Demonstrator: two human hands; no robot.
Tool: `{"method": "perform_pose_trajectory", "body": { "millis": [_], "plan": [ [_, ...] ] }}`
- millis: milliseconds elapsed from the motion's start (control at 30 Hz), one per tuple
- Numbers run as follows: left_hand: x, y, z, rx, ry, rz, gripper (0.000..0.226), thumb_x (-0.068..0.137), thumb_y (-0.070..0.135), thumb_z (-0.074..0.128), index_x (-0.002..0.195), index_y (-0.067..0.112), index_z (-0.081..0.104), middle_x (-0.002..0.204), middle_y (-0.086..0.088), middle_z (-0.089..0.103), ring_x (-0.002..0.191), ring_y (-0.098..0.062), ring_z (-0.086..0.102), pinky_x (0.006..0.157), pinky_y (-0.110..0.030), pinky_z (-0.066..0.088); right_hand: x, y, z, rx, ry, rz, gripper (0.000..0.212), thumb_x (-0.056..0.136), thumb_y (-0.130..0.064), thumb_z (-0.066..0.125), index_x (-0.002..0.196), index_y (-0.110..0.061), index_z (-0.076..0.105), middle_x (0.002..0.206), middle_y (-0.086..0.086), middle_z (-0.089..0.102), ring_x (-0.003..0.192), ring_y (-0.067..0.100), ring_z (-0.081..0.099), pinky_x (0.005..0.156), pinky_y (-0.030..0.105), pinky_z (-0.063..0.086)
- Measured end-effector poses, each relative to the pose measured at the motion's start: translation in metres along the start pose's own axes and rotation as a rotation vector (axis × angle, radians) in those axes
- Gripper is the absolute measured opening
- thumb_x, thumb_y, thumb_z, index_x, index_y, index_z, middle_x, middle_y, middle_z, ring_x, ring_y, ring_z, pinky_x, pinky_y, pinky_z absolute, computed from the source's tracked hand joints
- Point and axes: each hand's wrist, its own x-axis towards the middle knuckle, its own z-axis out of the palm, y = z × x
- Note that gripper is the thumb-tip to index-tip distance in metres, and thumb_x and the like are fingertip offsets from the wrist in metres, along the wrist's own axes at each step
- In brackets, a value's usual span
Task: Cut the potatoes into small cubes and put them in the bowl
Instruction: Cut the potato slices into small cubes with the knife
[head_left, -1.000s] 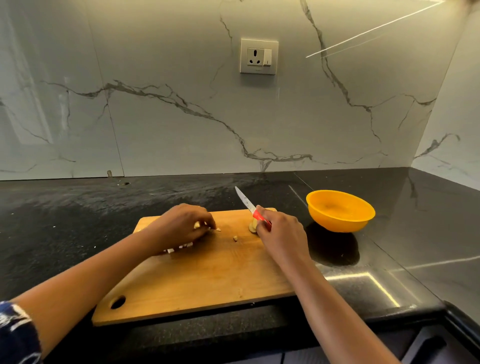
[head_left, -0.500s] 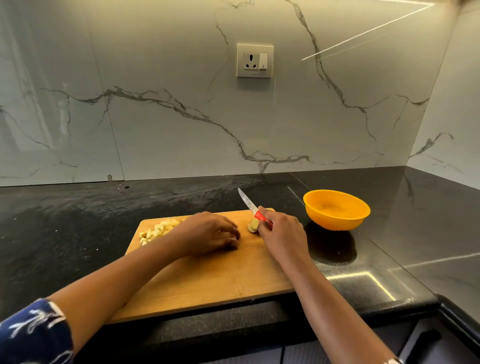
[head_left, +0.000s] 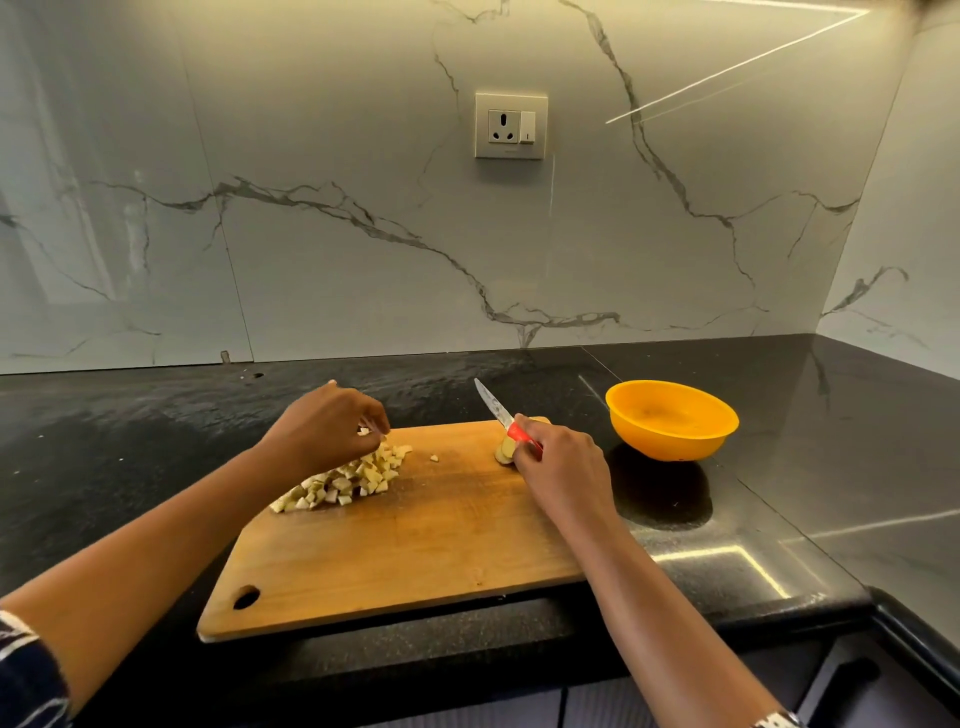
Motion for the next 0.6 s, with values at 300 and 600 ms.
{"method": "perform_pose_trajectory", "body": {
  "millis": [300,600],
  "plan": [
    [0.014,0.032,0.015,0.296,-0.342,0.369,0.035,0.099,0.029,0.043,0.134,0.031,0.05,0.137,0.017,0.05,0.128,-0.002,0.044,0.117,-0.036,0.008,0.001,0.003,0.001,0.01,0.009,0.029,0.043,0.095,-0.033,0.053,0.137,-0.026,0.048,0.118,-0.001,0.066,0.102,0.013,0.061,0.08,0.024,0.047],
    [0.004,-0.002,-0.006,0.123,-0.124,0.289,0.03,0.093,0.023,0.055,0.123,0.027,0.06,0.125,0.011,0.061,0.113,-0.005,0.056,0.118,-0.037,0.019,0.002,0.003,0.0,0.013,0.021,0.019,0.043,0.095,-0.032,0.054,0.137,-0.025,0.048,0.124,-0.001,0.063,0.107,0.013,0.06,0.086,0.025,0.047]
  ]
}}
